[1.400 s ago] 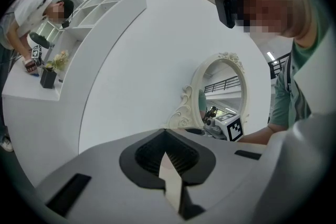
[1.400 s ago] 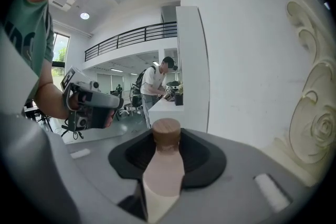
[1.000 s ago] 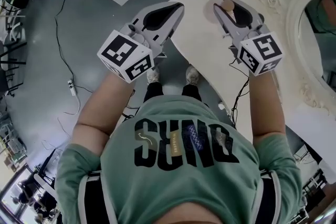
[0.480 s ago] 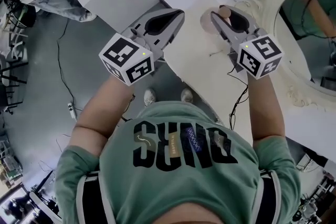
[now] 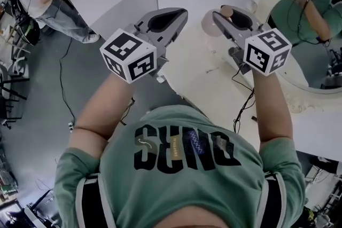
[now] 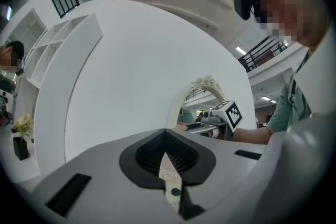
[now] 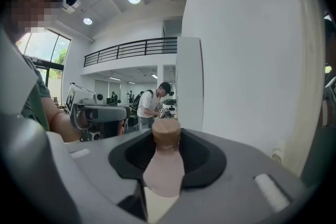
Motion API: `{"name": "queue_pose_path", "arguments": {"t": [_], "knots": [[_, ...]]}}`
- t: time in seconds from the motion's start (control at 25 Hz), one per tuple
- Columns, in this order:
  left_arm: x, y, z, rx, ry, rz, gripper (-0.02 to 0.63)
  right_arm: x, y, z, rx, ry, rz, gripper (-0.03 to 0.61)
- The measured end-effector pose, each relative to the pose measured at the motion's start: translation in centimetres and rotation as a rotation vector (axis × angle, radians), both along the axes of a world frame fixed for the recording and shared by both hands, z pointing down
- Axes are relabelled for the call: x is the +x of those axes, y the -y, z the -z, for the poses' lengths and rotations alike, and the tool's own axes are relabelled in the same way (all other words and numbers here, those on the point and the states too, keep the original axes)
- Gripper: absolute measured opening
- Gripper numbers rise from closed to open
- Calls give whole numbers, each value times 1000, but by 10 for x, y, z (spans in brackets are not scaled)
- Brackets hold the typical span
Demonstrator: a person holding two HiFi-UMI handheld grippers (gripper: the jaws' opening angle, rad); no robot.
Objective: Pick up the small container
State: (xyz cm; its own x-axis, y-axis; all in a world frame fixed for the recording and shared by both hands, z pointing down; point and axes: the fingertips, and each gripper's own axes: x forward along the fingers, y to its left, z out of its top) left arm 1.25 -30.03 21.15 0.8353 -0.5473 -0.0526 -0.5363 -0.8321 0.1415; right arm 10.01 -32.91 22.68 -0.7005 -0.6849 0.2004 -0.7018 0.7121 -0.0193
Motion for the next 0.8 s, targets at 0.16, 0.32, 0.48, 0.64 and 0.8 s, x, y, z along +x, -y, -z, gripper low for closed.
{"name": "queue_pose_path", "arguments": {"t": [0.16, 0.32, 0.48, 0.64, 0.8], "knots": [[-7, -4, 41, 51, 7, 4, 0, -3, -4, 47, 36, -14, 0, 145], [-14, -8, 52, 89, 15, 6, 0, -6, -8, 63, 63, -5, 3, 144], [-22, -5, 74, 107, 25, 18, 0, -7, -6, 93, 82, -15, 3, 144], [-31, -2, 84, 121, 54, 23, 0, -8, -5, 110, 99, -18, 9, 145], [-44, -3, 85, 112, 54, 17, 0, -10, -7, 117, 117, -19, 18, 146]]}}
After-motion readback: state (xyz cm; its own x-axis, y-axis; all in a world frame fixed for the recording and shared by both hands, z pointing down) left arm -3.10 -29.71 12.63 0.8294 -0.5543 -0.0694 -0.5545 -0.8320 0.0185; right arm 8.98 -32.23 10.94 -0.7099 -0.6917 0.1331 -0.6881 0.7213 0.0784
